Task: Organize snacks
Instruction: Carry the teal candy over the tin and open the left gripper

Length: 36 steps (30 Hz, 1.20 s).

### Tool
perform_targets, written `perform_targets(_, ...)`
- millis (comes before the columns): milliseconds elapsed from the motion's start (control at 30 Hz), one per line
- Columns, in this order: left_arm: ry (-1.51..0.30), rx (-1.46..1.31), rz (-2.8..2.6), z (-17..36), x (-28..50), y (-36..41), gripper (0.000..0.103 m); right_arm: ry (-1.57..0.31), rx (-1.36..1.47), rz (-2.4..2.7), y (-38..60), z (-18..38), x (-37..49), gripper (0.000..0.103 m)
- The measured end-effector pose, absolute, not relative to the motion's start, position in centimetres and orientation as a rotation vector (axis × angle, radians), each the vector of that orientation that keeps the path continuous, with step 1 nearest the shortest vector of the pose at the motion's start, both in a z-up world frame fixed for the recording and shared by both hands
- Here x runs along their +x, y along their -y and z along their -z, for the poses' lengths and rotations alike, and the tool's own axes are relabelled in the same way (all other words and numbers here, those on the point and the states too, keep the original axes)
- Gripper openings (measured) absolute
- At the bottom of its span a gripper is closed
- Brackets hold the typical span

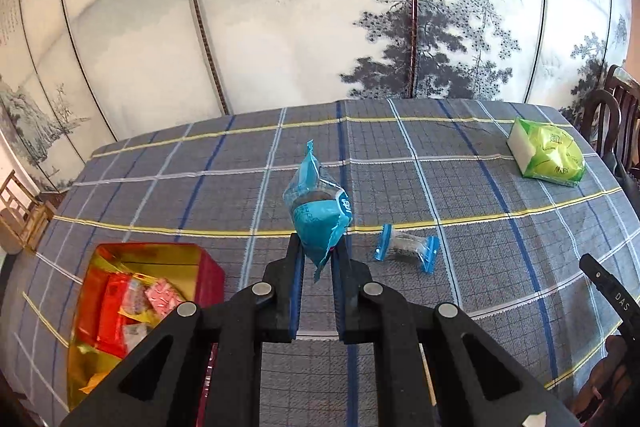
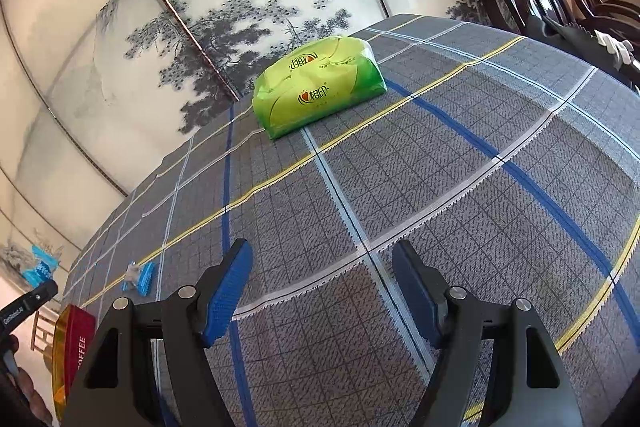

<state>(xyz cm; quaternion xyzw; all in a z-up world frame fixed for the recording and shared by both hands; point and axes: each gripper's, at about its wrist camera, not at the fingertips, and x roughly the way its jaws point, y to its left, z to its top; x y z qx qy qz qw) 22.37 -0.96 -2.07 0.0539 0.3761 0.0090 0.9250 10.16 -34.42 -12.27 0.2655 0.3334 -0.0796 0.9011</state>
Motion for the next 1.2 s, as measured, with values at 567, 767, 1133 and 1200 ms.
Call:
perform_targets(567, -0.687, 0.194, -0.153, -0.5, 19.1, -6.8, 0.011, -0.696, 0.546, 0.168, 34.3, 12.3, 10.1, 0.073)
perform_targets(767, -0.729, 0.179, -0.21, 1.4, 19.1, -10.3, 0.012, -0.697, 0.545, 0.168, 34.3, 12.3, 10.2, 0.073)
perform_targets(1133, -0.811, 0.157, -0.286, 5.5, 19.0, -14.5, 0.012, -0.697, 0.545, 0.169, 34.3, 12.3, 10.2, 0.073)
perform_targets(1200, -0.827, 0.149, -0.285, 6.0, 19.0, -15.0, 0.012, -0.697, 0.545, 0.169, 34.3, 12.3, 10.2, 0.073)
